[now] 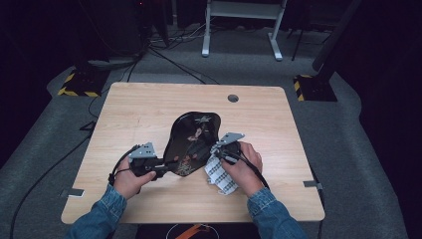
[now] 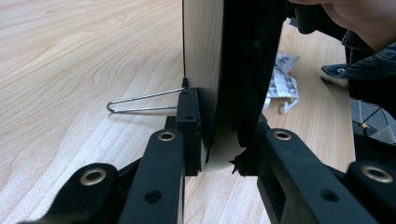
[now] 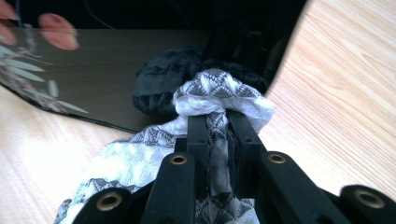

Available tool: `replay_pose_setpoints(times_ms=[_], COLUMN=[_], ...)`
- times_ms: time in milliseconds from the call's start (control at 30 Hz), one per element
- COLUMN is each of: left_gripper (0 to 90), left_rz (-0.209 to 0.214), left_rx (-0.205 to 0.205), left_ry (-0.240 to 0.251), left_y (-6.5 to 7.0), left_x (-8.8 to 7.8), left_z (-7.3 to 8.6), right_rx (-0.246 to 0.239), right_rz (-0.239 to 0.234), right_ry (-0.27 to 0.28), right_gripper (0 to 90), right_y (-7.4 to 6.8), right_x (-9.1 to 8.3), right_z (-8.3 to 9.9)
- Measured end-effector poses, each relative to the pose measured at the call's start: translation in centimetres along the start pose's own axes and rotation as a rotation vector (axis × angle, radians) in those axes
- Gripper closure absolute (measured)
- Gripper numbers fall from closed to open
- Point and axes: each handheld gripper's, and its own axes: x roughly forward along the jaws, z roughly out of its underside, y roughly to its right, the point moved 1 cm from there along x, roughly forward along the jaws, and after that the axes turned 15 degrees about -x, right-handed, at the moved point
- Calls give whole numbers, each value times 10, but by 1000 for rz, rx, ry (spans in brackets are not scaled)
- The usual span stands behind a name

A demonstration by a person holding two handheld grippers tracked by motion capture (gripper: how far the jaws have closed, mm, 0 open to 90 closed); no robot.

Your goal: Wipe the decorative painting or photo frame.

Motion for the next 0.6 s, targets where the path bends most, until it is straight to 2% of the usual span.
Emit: replay_pose_setpoints(times_ms=[167, 267, 600], left_gripper=[761, 761, 760], left_rz=[2, 2, -1], left_rx=[-6, -7, -12], left_ry=[1, 1, 1], left_y=[0, 1, 1], left_x=[1, 1, 1], left_z=[0, 0, 0], right_rx=[13, -4, -83], right_rz=[6, 2, -66], right_ry=[-1, -6, 6], right_gripper=[816, 816, 815], right_y=[2, -3, -31], right_x=[1, 2, 10], right_z=[2, -1, -14])
